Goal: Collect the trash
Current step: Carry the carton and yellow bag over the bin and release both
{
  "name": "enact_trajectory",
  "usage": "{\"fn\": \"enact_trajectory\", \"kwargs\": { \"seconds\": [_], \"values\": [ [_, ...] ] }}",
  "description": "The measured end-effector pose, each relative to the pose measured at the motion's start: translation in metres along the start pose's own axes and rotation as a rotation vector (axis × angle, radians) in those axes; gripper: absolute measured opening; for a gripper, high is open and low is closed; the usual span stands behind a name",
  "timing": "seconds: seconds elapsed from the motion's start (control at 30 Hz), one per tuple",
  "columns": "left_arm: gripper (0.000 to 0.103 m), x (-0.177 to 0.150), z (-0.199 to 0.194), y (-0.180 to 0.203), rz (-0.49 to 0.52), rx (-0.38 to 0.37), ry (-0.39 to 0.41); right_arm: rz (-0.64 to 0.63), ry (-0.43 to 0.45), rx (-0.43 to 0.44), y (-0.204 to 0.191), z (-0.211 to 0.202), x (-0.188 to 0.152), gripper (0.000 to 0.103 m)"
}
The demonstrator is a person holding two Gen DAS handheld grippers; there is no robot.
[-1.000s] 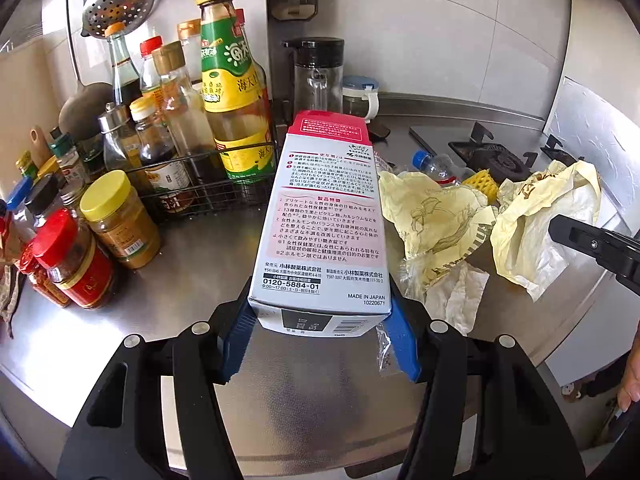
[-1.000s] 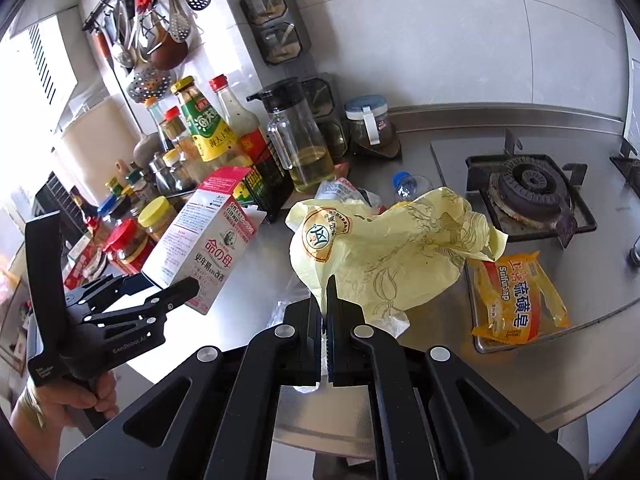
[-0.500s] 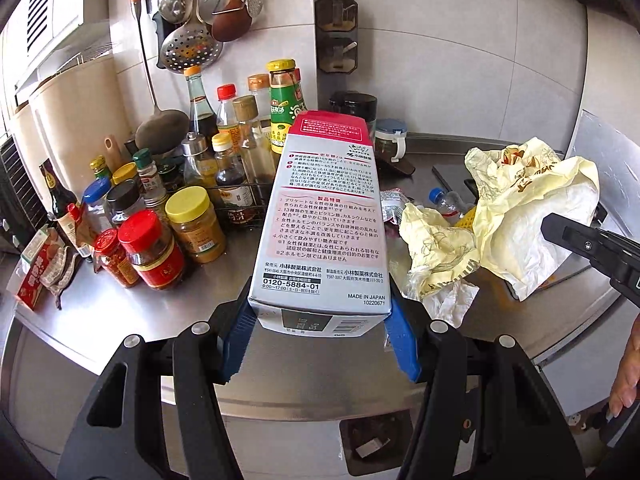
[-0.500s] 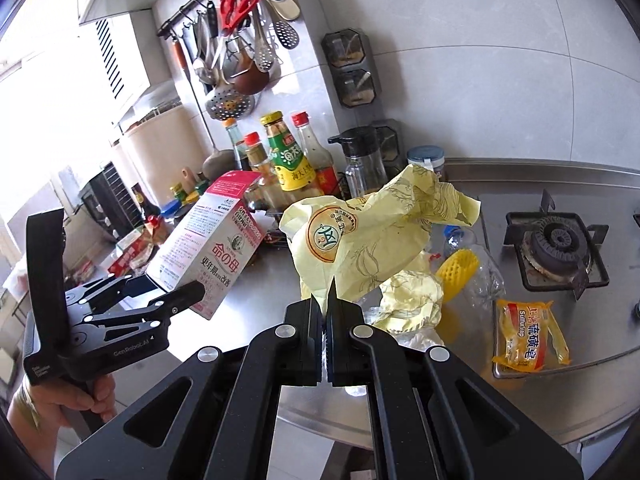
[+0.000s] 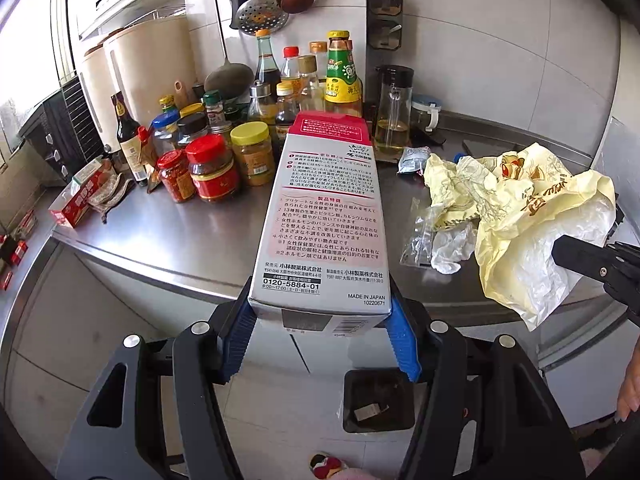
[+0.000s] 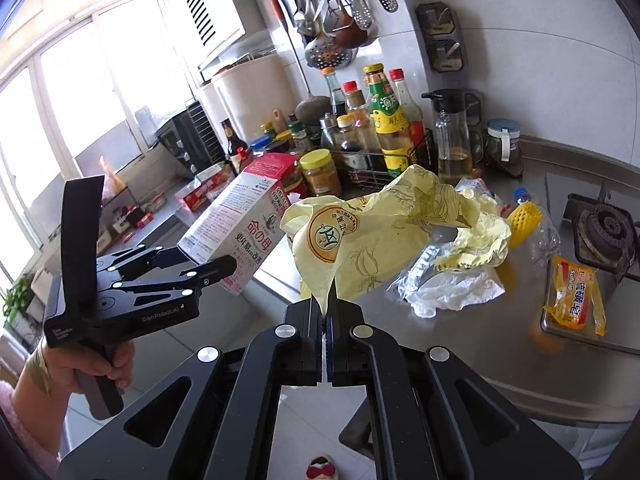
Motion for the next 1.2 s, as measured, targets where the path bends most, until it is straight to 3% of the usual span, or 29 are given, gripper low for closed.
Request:
{"fn": "enact_trajectory", "kwargs": {
  "seconds": [0.23, 0.47, 0.83, 1.2],
  "values": [
    [0.057, -0.061, -0.006, -0.009, -0.072, 0.044, -0.085, -0.053, -0.136, 0.101, -0.023, 0.001, -0.056, 0.003],
    [0.057, -0.123, 0.014, -0.004, -0.118, 0.044, -0.202, -0.039, -0.301, 0.115, -0.015, 0.026, -0.122, 0.003],
    [0.057, -0.211, 0.094, 0.020, -0.193, -0.052, -0.389, 0.051, -0.506, 0.081, 0.040, 0.089, -0.225, 0.003],
    [0.057, -0.270, 0.193, 0.057, -0.181, -0.161, -0.551, 0.114, -0.589, 0.011, 0.100, 0.155, -0.293, 0.003]
  ]
}}
Point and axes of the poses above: each gripper's, at about its wrist camera, not at the fingertips, and z roughly the way its jaws point, y to its right, x to its top, the point moved 6 cm from there along z, roughly the way its jaws point
